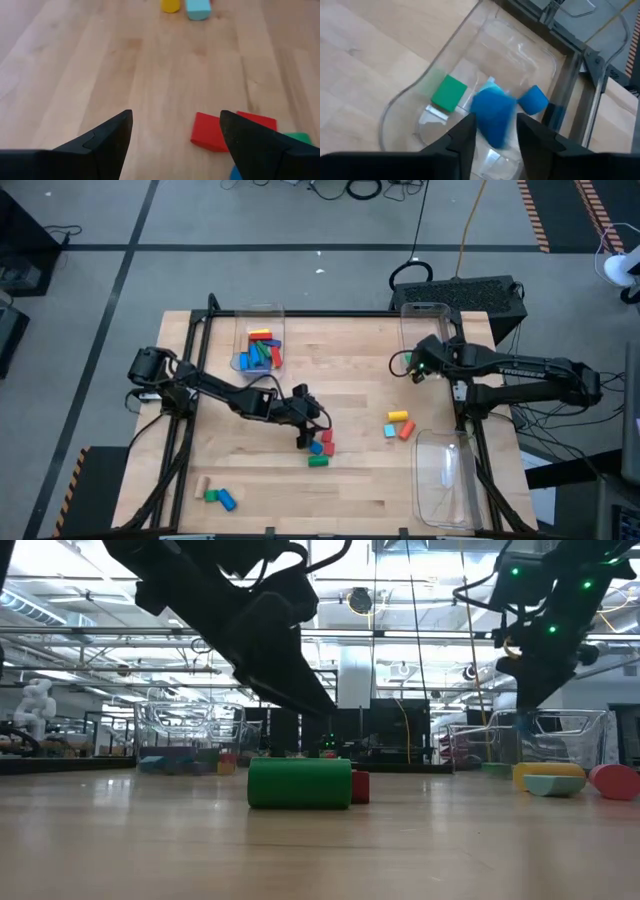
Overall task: Sort blocks by size
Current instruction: Put the blue half-circle block into the top right transparent bin
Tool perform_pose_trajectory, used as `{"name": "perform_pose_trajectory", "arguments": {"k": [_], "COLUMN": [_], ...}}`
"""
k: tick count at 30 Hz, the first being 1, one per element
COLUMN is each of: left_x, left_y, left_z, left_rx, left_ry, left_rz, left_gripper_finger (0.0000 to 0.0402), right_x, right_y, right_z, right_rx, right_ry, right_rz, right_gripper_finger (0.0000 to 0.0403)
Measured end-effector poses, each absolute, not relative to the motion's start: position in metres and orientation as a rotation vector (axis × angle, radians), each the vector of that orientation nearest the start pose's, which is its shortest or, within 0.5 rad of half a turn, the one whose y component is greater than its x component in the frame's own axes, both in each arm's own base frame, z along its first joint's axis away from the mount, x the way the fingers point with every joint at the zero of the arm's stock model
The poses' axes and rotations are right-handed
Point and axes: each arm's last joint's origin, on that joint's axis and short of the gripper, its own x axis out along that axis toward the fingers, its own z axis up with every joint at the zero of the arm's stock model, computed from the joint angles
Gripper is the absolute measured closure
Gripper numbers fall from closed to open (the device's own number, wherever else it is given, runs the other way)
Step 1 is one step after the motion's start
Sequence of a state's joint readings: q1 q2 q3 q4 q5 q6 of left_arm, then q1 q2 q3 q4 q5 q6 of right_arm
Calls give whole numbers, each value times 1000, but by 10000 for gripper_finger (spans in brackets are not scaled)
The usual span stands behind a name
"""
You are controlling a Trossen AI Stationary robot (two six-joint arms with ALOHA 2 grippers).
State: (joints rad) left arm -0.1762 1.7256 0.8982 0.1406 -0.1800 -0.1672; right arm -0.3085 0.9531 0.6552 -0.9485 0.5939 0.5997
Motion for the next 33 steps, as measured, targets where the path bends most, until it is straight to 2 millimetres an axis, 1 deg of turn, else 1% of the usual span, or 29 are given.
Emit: {"name": "perform_pose_trajectory", "arguments": {"k": [5, 9, 13, 17, 24, 29, 33], "left_x": [339, 339, 337, 333, 326, 322, 324], "left_y": [-63, -66, -68, -71, -83, -93, -95], "left_z": [164, 163, 161, 158, 154, 148, 137], "left_rx": [2, 11, 42, 49, 44, 147, 202], "left_ry": [675, 678, 704, 751, 820, 819, 825], "left_rz": [10, 0, -20, -53, -153, -223, -249], "left_gripper_finger": [100, 100, 100, 100, 100, 100, 100], "right_x": [135, 135, 138, 146, 163, 170, 172], "right_y": [-63, -64, -61, -55, -39, -27, -20], "right_z": [217, 217, 218, 220, 226, 229, 229], "right_rx": [310, 305, 293, 288, 337, 330, 340], "right_ry": [990, 989, 982, 930, 822, 768, 755], "right_rz": [-1142, -1137, -1093, -1023, -826, -748, -720], "right_gripper_finger": [239, 224, 224, 229, 231, 231, 232]}}
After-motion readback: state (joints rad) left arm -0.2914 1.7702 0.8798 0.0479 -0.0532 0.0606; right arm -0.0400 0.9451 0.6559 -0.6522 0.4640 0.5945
